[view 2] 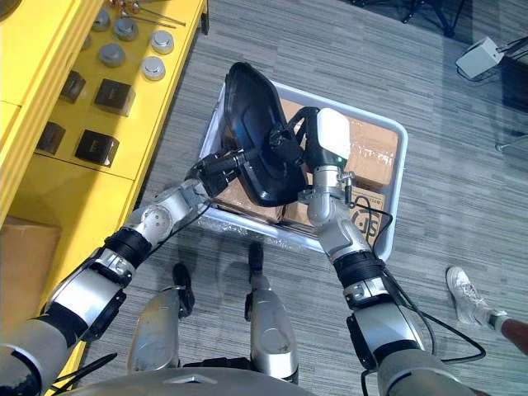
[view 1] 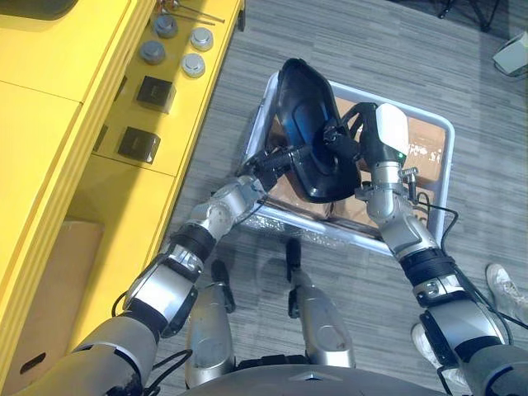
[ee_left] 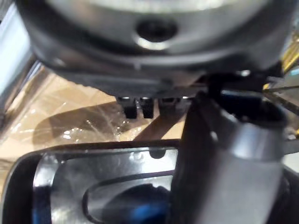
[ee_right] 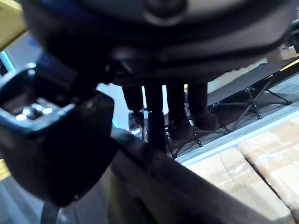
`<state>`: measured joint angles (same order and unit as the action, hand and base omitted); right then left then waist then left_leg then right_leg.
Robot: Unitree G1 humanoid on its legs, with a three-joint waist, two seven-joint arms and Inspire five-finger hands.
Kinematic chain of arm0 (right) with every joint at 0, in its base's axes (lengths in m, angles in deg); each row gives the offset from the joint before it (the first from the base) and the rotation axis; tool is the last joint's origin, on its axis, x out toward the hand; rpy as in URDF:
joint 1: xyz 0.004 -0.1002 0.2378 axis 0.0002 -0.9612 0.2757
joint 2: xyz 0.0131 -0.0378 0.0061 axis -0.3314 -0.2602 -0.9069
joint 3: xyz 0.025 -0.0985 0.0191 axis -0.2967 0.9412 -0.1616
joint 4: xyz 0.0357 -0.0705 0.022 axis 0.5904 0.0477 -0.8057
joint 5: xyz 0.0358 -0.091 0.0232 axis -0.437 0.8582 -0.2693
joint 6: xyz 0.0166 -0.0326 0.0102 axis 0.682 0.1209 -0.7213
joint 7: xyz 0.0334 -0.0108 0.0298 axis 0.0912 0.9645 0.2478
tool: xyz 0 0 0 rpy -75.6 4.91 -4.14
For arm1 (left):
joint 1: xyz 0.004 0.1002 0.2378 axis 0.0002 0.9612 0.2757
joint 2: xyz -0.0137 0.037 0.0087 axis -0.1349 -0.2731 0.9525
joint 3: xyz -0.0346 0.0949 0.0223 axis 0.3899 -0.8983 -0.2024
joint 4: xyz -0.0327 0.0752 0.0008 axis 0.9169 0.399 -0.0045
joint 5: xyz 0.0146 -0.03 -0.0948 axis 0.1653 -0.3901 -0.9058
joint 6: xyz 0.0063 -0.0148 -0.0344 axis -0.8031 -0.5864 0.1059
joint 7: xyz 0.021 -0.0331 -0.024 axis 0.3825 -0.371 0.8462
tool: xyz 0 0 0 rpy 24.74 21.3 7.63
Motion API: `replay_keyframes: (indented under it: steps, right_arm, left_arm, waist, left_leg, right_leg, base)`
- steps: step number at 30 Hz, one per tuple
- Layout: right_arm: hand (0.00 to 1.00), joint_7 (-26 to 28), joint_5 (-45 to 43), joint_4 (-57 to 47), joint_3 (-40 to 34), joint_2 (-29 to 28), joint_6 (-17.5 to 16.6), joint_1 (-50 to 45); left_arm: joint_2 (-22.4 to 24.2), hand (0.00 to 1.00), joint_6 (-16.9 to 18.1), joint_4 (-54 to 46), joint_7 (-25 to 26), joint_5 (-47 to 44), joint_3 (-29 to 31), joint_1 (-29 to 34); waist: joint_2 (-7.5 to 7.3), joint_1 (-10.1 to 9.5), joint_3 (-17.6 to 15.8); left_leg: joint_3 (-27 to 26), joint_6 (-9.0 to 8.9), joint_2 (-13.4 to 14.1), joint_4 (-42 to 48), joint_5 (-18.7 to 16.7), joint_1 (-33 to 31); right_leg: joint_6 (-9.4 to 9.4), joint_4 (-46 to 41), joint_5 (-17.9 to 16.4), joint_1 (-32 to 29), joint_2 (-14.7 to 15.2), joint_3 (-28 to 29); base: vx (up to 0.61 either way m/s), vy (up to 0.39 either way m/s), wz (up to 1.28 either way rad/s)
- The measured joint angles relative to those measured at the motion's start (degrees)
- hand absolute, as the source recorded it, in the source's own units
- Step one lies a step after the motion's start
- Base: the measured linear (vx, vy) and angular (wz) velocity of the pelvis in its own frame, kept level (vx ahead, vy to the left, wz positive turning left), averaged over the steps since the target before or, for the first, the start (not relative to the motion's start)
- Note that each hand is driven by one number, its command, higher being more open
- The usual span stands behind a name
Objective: Walk over and take three plastic housings, then place them on the shelf
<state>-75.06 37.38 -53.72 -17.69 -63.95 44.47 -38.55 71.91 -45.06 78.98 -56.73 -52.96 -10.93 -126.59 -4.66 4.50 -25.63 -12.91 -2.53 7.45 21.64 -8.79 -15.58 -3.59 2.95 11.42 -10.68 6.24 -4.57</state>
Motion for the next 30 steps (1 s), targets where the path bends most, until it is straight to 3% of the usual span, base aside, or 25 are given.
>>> replay_keyframes:
  steps: [4,5,11,17,20,29,30]
  right_arm:
    - [0.0,-0.3,0.0,0.0,0.3,-0.5,0.0,-0.8]
    - [0.0,-0.5,0.0,0.0,0.3,-0.8,0.0,-1.1]
    - [0.0,-1.8,0.0,-0.2,1.3,-2.5,0.0,-3.4]
    - [0.0,-3.6,-0.1,-1.9,1.5,-4.1,-0.7,-6.7]
    - [0.0,-4.6,-0.1,-4.3,2.2,-4.4,-2.4,-7.8]
    - [0.0,-6.7,-0.2,-4.7,2.6,-6.1,-2.7,-11.1]
    - [1.0,-6.8,-0.2,-4.7,2.6,-6.1,-2.7,-11.6]
  left_arm:
    - [0.3,1.0,-0.2,0.3,-1.4,-5.7,-1.1,0.5]
    - [0.5,0.0,-0.2,0.3,-1.6,-5.9,-1.5,0.6]
    - [2.7,0.0,0.2,1.3,-2.5,-12.1,-4.4,3.2]
    - [6.5,0.0,4.9,1.3,-3.9,-18.7,-4.4,6.1]
    - [6.6,0.0,7.3,1.4,-3.9,-18.6,-4.8,6.7]
    - [6.6,0.0,10.8,1.3,-4.9,-20.8,-6.5,9.1]
    - [6.6,0.0,11.1,1.3,-4.9,-20.8,-7.0,9.6]
  waist:
    - [-0.28,0.34,0.0]
    - [-0.31,0.34,0.0]
    - [-1.06,0.7,-0.4]
    - [-1.17,0.66,-0.4]
    - [-1.17,1.12,-0.4]
    - [-1.22,0.49,-0.4]
    - [-1.23,0.49,-0.4]
  left_leg:
    - [0.0,-0.05,0.0,-0.4,0.1,0.2]
    - [0.0,-0.06,0.0,-0.5,0.2,0.3]
    - [-0.3,-0.22,0.0,-1.6,0.4,1.6]
    - [-0.4,-0.43,0.1,-2.1,0.5,2.1]
    - [-0.5,-0.48,0.1,-2.4,0.7,2.3]
    - [-0.9,-0.74,0.0,-4.1,1.0,4.0]
    - [-0.9,-0.78,0.0,-4.1,1.1,4.0]
  right_leg:
    - [0.0,0.0,0.0,0.0,0.0,0.0]
    - [0.0,0.0,0.0,0.1,0.0,0.0]
    - [0.27,0.1,-0.2,0.8,-0.1,0.3]
    - [0.53,0.2,-0.4,1.0,-0.3,0.4]
    - [0.53,0.2,-0.4,1.0,-0.3,0.4]
    - [0.71,0.2,-0.8,1.9,-0.4,0.7]
    - [0.7,0.2,-0.8,1.9,-0.4,0.7]
  base:
    - [0.0,0.0,0.0]
    - [0.0,0.0,0.0]
    - [-0.01,-0.008,-0.01]
    - [-0.03,-0.018,-0.01]
    - [-0.02,-0.016,-0.01]
    - [-0.01,-0.01,-0.02]
    - [0.0,0.0,0.0]
